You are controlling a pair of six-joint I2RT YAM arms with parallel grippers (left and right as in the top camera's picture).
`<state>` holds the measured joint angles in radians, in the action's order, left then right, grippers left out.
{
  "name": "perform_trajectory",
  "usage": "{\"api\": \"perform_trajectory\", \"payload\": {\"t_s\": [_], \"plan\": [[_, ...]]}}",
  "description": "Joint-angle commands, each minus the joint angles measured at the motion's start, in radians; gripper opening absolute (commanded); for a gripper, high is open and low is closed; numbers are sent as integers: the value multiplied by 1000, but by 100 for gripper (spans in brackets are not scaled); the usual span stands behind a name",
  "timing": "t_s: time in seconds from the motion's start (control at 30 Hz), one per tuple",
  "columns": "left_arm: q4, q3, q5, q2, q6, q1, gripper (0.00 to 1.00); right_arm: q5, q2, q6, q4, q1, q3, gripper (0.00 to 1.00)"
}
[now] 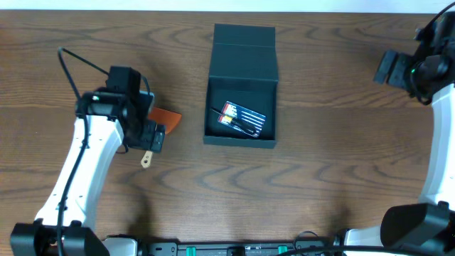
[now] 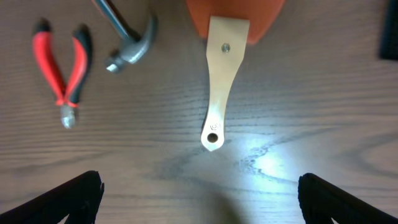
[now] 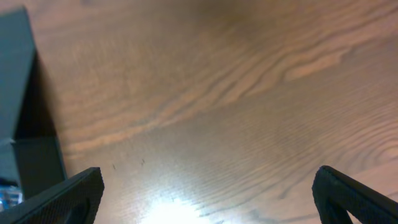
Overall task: Pack container
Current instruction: 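Release the screwdriver and raise the right gripper away from the box, then move the left gripper to the orange scraper and grasp its wooden handle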
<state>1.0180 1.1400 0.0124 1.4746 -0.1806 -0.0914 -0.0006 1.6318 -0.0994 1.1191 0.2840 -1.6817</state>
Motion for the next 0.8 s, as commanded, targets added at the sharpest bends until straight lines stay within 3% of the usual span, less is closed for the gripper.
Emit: {"api": "perform_trajectory", "payload": {"t_s": [0.0, 0.33, 0.77], "plan": [[-62, -84, 26, 6, -24, 6, 98, -8, 11, -16, -38, 3, 69, 99], [-309, -218, 22, 46, -29, 6, 98, -16, 11, 11, -178, -10, 261, 99], [-416, -218, -9, 219, -36, 6, 99, -16, 11, 11, -251, -17, 359, 99]]}}
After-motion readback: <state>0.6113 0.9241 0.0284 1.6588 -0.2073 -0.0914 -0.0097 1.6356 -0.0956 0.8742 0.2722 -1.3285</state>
